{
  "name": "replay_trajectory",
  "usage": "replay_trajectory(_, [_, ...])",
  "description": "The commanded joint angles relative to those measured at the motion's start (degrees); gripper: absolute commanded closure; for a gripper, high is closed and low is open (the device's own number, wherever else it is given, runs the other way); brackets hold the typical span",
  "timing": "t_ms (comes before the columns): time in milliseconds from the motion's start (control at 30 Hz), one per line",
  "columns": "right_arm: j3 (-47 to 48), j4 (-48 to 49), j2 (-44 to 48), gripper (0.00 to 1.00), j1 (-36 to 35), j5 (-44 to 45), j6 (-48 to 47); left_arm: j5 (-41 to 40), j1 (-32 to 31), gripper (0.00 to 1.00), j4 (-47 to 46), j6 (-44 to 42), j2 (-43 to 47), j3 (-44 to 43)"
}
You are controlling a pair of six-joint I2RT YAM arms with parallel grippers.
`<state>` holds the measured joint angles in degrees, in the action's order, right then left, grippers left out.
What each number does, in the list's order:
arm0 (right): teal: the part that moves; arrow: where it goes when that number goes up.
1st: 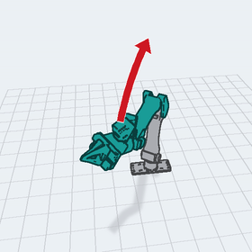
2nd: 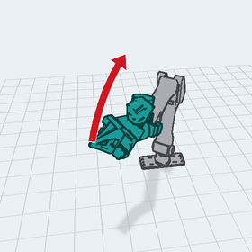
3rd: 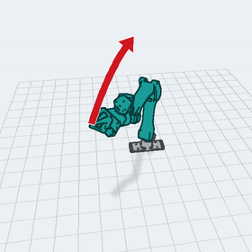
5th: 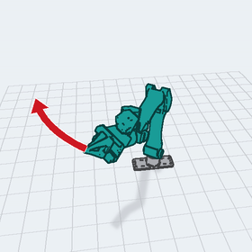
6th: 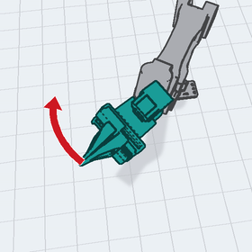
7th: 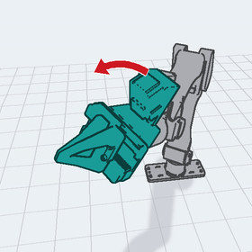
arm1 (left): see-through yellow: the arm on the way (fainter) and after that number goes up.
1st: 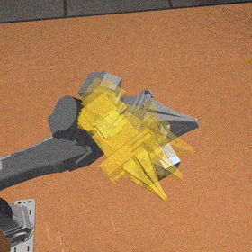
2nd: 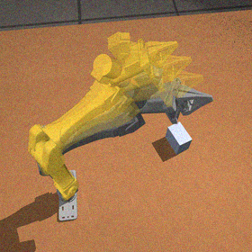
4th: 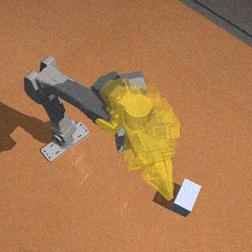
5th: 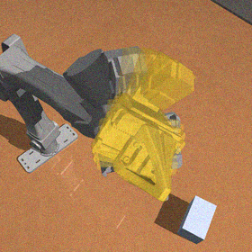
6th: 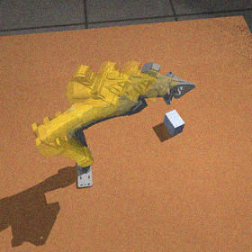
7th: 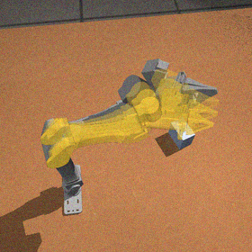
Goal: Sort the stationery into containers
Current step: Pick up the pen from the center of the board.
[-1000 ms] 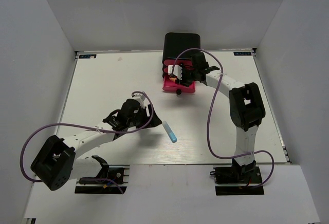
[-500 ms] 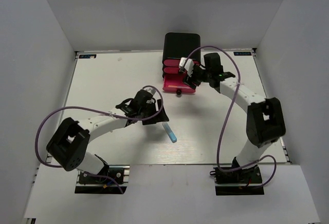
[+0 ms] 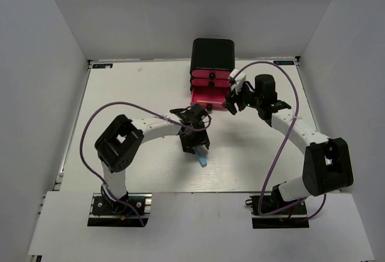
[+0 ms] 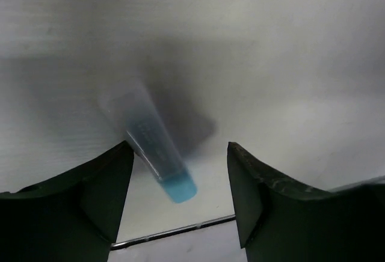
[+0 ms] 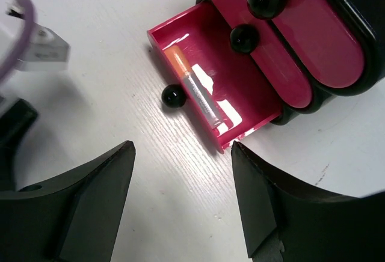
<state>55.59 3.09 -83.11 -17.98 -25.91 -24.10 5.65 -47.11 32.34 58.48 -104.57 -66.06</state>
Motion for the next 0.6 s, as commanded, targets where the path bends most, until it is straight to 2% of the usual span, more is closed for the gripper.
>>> replay_trajectory(0, [-0.7, 3.2, 3.4, 0.29, 0.5, -1.9, 3.6, -3.5, -1.4, 0.28, 10.2, 3.7, -4.1, -8.9])
replay_trajectory(33, [-1.4, 3.4, 3.6, 0.29, 0.8, -1.9, 3.6, -3.5, -1.4, 0.32, 15.9, 4.3, -8.1, -10.6])
replay_trajectory(67, [-1.5, 3.4, 4.3, 0.29, 1.0, -1.9, 4.1, -3.5, -2.0, 0.4, 18.4, 4.3, -10.1, -12.1])
replay_trajectory(100, [-1.9, 3.4, 4.4, 0.29, 0.8, -1.8, 4.2, -3.5, -2.0, 0.45, 19.9, 4.3, -11.8, -14.0])
replay_trajectory(133, [-2.2, 3.5, 4.8, 0.29, 1.4, -1.9, 4.5, -2.7, -2.0, 0.53, 21.3, 3.6, -13.9, -14.0])
replay_trajectory(167, [-2.5, 3.5, 5.1, 0.29, 1.7, -1.9, 4.6, -2.0, -2.0, 0.56, 21.3, 3.6, -13.9, -14.0])
replay_trajectory(333, [-3.3, 2.9, 6.5, 0.29, 2.9, -2.1, 4.8, -2.9, -2.5, 0.71, 17.3, 1.9, -11.9, -11.5])
replay_trajectory(367, [-3.4, 2.7, 6.7, 0.29, 3.1, -2.1, 4.8, -2.9, -2.5, 0.77, 16.4, 0.2, -10.9, -11.5])
replay_trajectory(500, [-3.4, 2.0, 7.4, 0.3, 4.5, -2.4, 5.5, -4.2, -2.5, 0.88, 11.4, -7.0, -6.5, -10.8])
replay_trajectory(533, [-3.2, 1.7, 7.4, 0.33, 5.2, -2.9, 5.6, -4.9, -2.0, 0.93, 8.6, -10.4, -5.2, -10.2])
replay_trajectory(567, [-3.3, 1.4, 7.7, 0.42, 5.3, -3.9, 5.7, -4.9, -1.4, 1.0, 6.4, -12.8, -3.8, -9.7])
